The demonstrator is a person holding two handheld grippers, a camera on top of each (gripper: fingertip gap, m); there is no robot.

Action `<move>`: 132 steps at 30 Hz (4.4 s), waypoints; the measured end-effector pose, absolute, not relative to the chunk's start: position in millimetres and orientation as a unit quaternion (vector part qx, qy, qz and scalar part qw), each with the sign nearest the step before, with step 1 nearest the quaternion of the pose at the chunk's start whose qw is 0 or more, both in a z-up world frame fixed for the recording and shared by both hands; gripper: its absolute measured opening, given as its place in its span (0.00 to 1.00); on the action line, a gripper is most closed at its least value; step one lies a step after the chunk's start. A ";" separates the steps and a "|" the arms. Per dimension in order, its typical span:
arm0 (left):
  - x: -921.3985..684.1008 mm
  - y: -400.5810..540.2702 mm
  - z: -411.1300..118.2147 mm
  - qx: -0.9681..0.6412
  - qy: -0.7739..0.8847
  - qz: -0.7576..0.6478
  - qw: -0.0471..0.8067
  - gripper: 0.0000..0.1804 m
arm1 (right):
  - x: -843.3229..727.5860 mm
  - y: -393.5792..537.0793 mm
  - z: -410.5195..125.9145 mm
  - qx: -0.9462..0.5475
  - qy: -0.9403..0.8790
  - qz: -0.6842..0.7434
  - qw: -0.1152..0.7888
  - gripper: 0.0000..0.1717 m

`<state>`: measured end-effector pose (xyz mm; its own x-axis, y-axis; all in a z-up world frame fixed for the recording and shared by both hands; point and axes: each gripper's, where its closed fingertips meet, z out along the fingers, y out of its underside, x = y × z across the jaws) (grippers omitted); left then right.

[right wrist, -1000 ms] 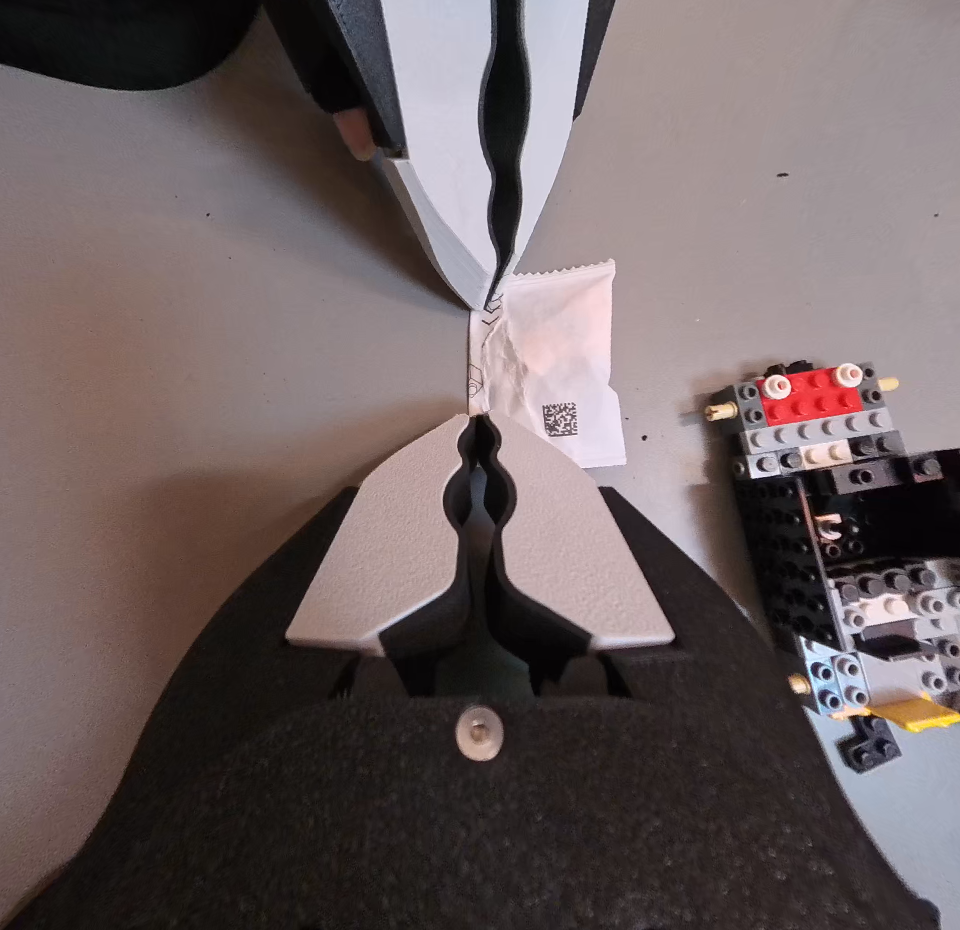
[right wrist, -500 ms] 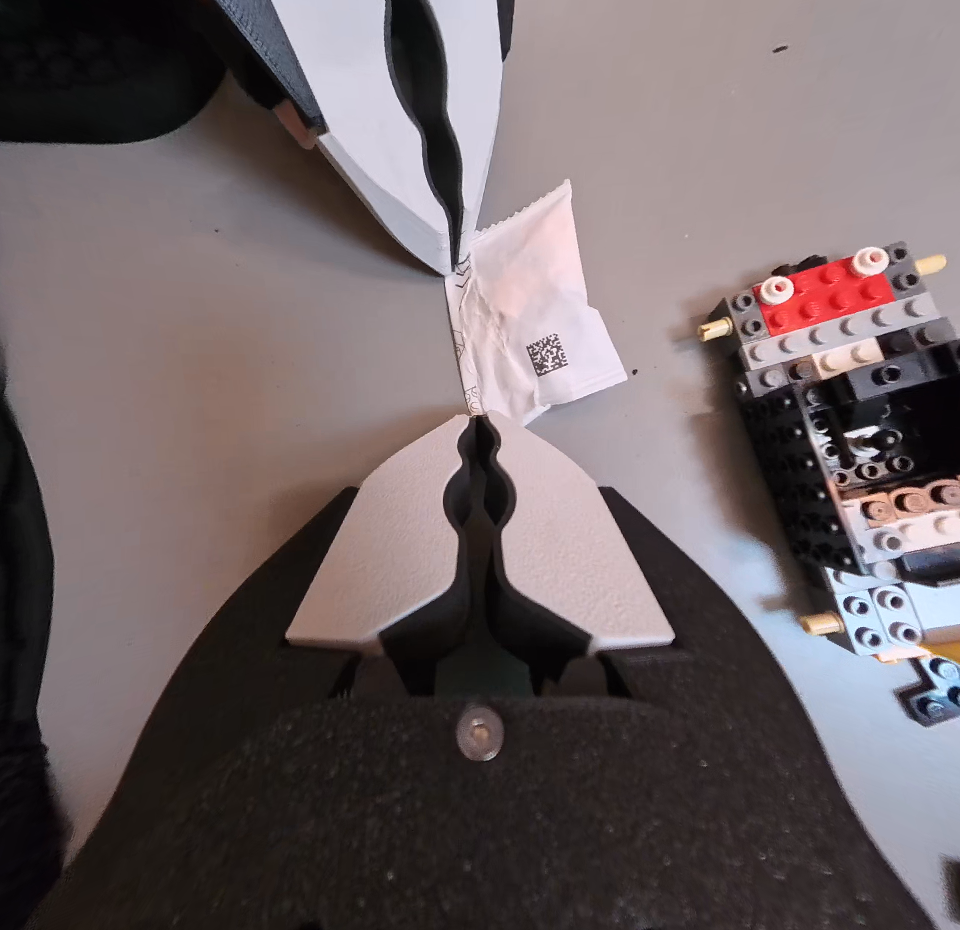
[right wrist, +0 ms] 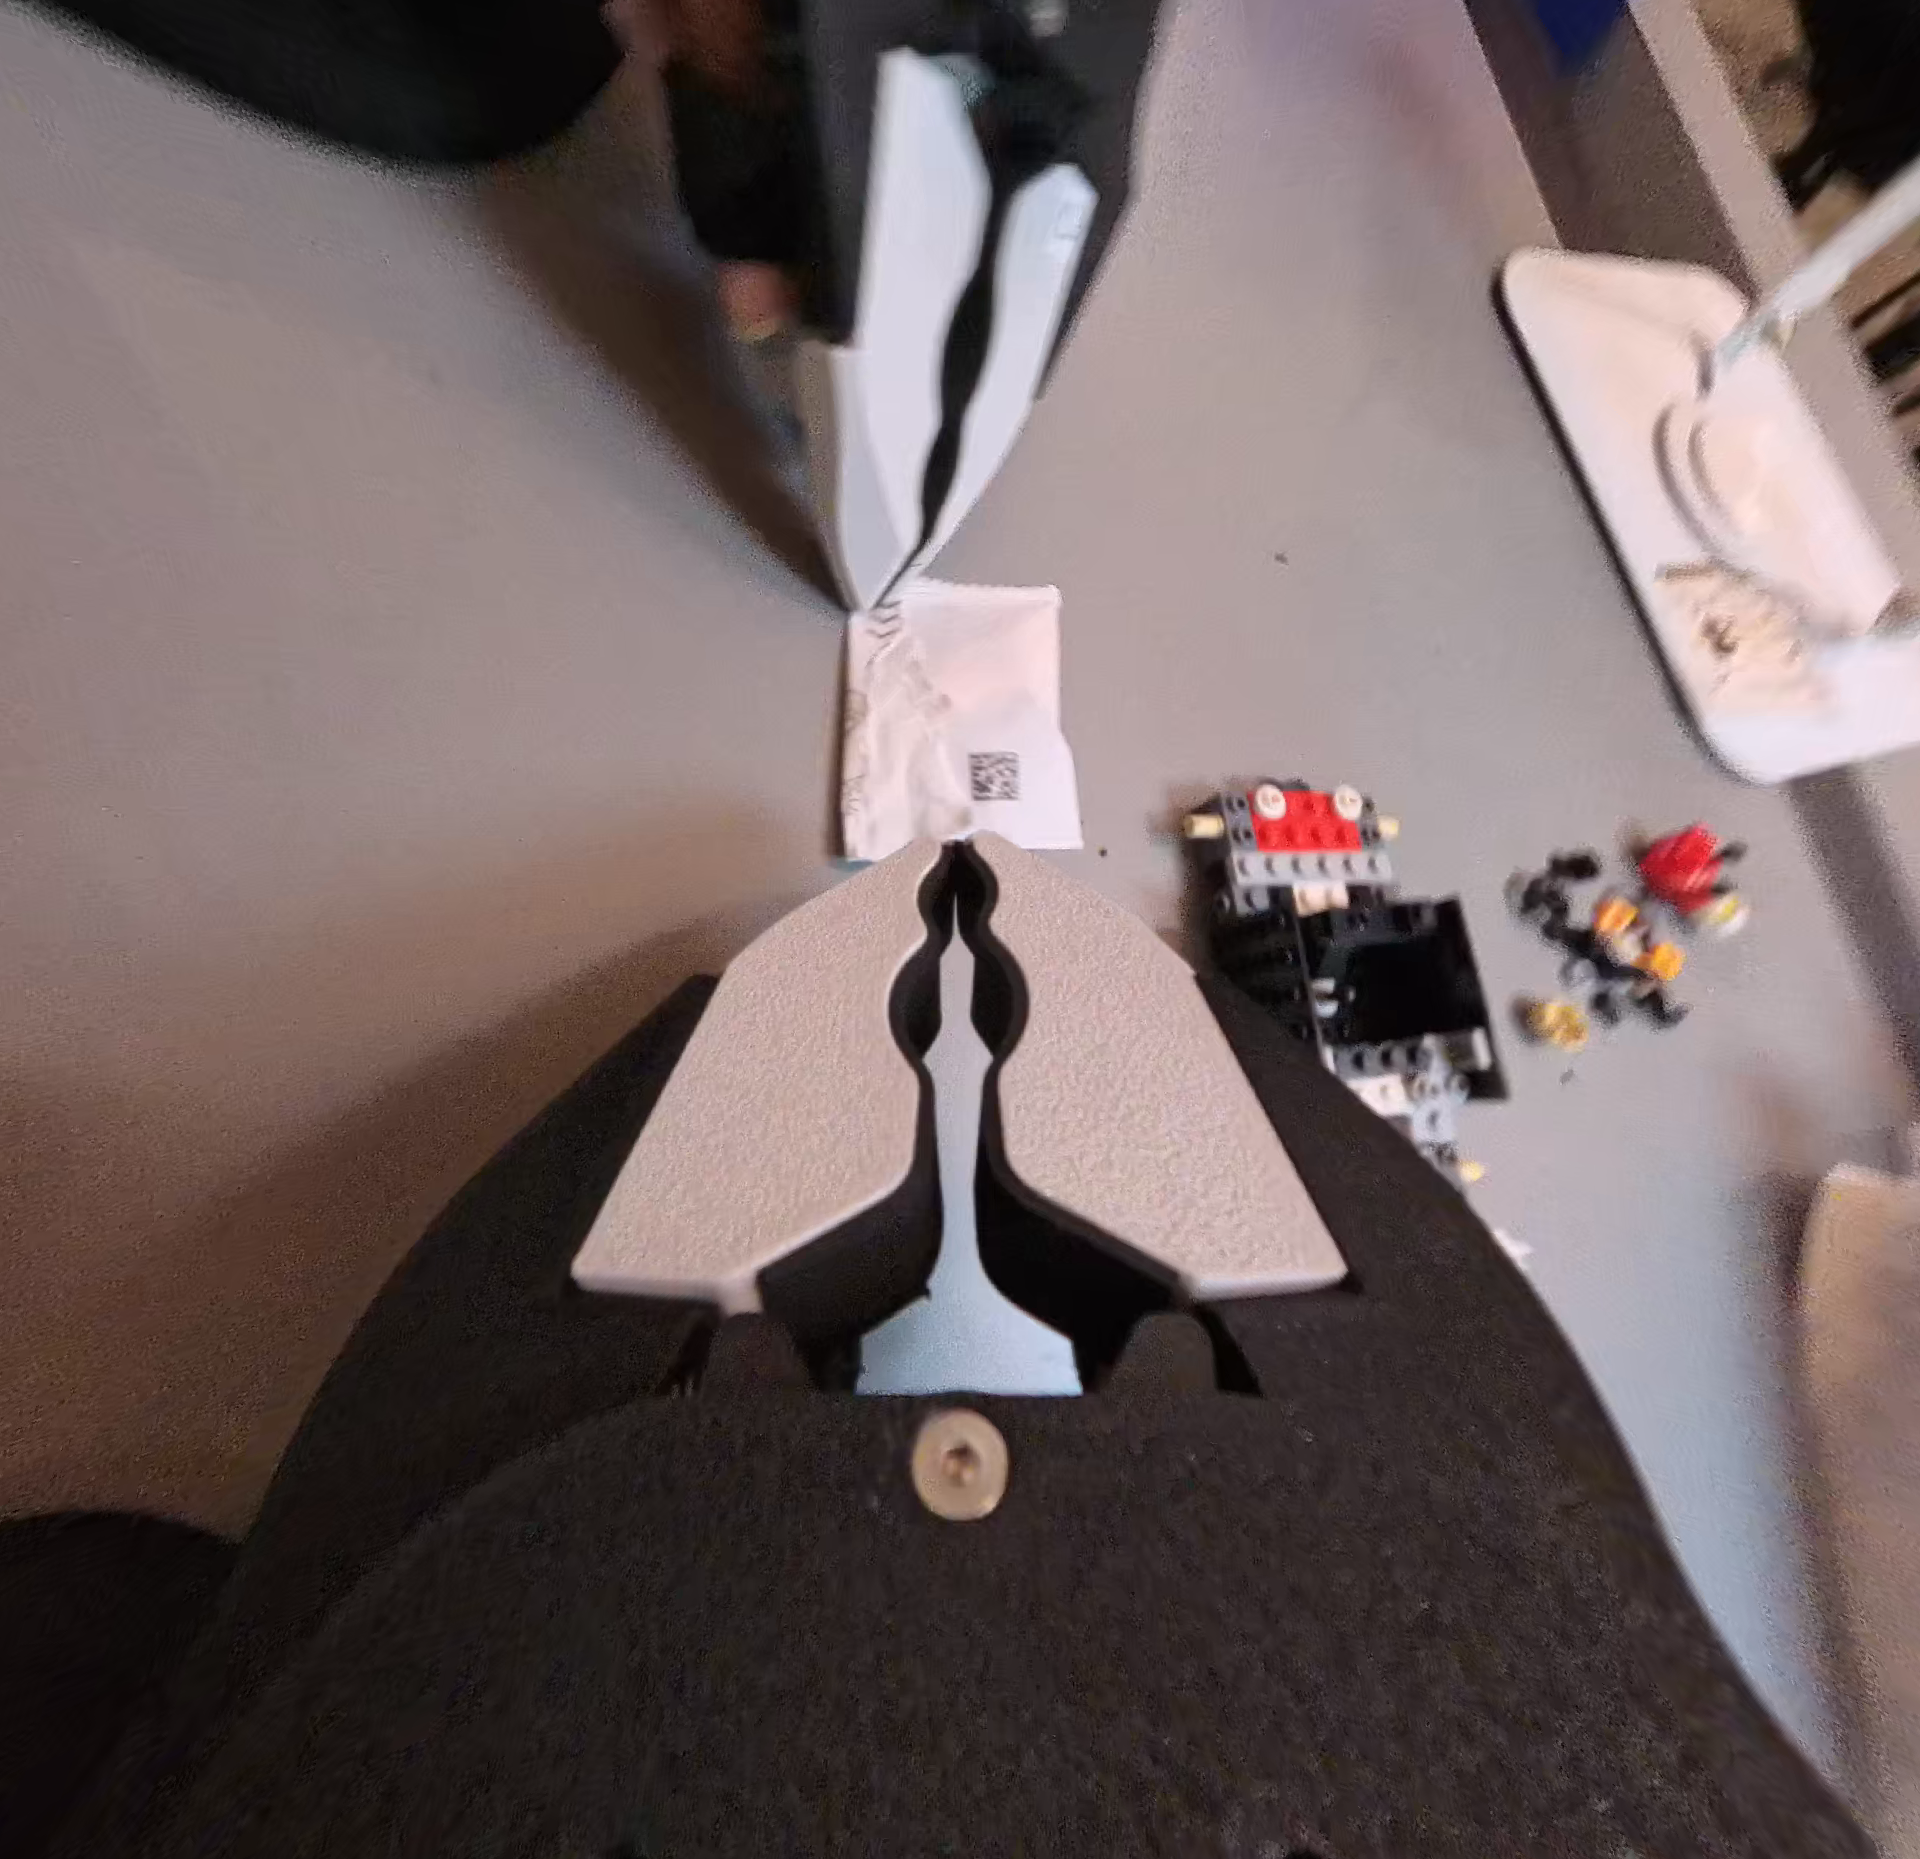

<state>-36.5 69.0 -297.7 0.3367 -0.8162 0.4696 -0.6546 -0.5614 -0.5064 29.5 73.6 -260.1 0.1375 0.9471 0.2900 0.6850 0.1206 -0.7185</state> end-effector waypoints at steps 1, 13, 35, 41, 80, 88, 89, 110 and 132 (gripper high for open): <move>-36.7 68.9 -297.5 -0.810 0.453 -0.355 0.114 0.00 | 25.3 69.9 -263.9 -0.619 -0.660 0.135 0.404 0.00; -37.2 68.2 -296.7 -0.806 0.448 -0.373 0.100 0.00 | 13.5 63.5 -281.1 -0.510 -0.755 0.023 0.411 0.19; -45.5 84.9 -200.0 -0.658 0.534 -0.358 0.393 0.20 | -2.6 70.4 -227.2 -0.627 -0.593 0.302 0.405 0.00; -42.6 84.3 -200.2 -0.636 0.545 -0.344 0.424 0.40 | -5.0 66.3 -212.4 -0.650 -0.524 0.419 0.356 0.00; -124.2 272.2 -279.7 -0.868 0.166 -0.408 0.230 0.09 | 15.9 129.4 -157.0 -0.679 -0.300 0.381 0.552 0.14; -155.6 287.0 -229.9 -0.835 0.156 -0.349 0.396 0.23 | 38.4 144.9 -155.2 -0.668 -0.271 0.309 0.621 0.23; -161.9 288.9 -213.7 -0.816 0.155 -0.335 0.444 0.20 | 44.9 148.8 -153.2 -0.667 -0.260 0.293 0.634 0.26; -459.0 331.5 -107.8 -0.886 0.004 0.019 0.462 0.08 | 78.1 154.1 -138.6 -0.650 -0.235 0.252 0.677 0.00; -495.5 364.6 -207.0 -0.968 0.071 0.062 0.232 0.00 | 79.6 167.5 -159.0 -0.661 -0.247 0.246 0.665 0.00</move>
<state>-495.5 364.6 -207.0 0.9824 -0.1078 -0.1526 -0.1654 -0.8820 -0.4413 79.6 167.5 -159.0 0.7575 0.6529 0.0027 -0.0008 0.0050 -1.0000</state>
